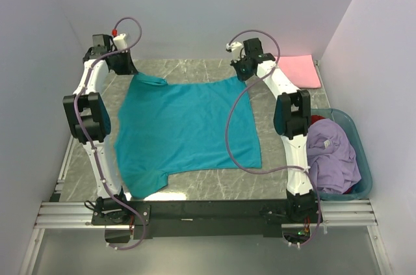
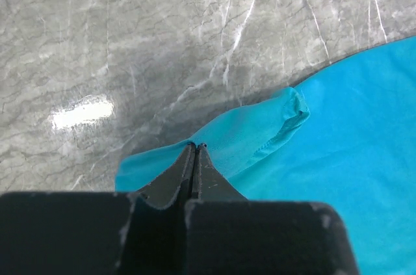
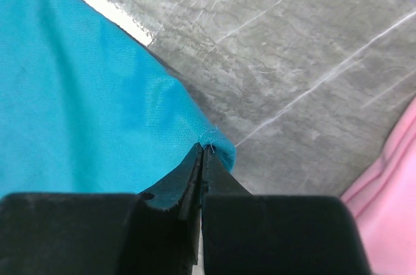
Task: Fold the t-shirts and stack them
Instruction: Fold the tshirt
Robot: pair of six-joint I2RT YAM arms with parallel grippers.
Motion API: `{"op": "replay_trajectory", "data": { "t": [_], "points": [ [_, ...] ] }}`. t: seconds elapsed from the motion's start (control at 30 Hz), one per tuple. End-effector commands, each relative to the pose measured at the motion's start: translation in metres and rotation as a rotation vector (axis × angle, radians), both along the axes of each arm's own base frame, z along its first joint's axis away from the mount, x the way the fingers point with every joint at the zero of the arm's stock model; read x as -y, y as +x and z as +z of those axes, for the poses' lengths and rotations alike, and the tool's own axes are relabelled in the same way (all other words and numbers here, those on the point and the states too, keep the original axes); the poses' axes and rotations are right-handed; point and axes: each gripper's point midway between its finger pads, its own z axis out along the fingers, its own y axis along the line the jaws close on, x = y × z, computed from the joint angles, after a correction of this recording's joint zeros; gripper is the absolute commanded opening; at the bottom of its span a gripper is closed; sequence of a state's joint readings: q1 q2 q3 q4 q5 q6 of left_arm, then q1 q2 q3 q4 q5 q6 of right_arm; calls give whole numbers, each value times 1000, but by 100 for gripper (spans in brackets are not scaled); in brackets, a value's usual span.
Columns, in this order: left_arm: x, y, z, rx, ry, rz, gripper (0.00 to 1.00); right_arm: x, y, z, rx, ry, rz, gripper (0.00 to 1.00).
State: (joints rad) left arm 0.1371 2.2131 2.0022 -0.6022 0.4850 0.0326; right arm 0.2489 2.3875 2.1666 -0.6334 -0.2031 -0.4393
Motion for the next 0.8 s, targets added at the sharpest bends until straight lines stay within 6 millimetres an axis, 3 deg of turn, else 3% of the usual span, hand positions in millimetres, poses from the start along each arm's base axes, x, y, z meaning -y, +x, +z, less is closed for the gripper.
{"op": "replay_trajectory", "data": {
  "t": [0.0, 0.17, 0.2, 0.27, 0.3, 0.4, 0.77],
  "points": [
    [-1, -4, 19, 32, -9, -4, 0, -4, 3, 48, 102, 21, 13, 0],
    [-1, -5, 7, 6, -12, -9, 0, 4, 3, 34, 65, -35, 17, 2],
    [-1, -5, 6, 4, -11, -10, 0, 6, 3, 31, 60, -47, 20, 16],
    [0, -5, 2, -3, -18, -13, 0, 12, 7, 20, 55, -79, -1, 29],
    [0, -5, 1, -3, -16, -13, 0, 13, 9, 18, 59, -91, -4, 40],
    [0, -5, -3, -9, -17, -15, 0, 17, 17, 11, 88, -117, -5, 50],
    [1, -8, -8, -19, -18, -25, 0, 11, 36, -22, 109, -154, 74, 48]
  ]
}}
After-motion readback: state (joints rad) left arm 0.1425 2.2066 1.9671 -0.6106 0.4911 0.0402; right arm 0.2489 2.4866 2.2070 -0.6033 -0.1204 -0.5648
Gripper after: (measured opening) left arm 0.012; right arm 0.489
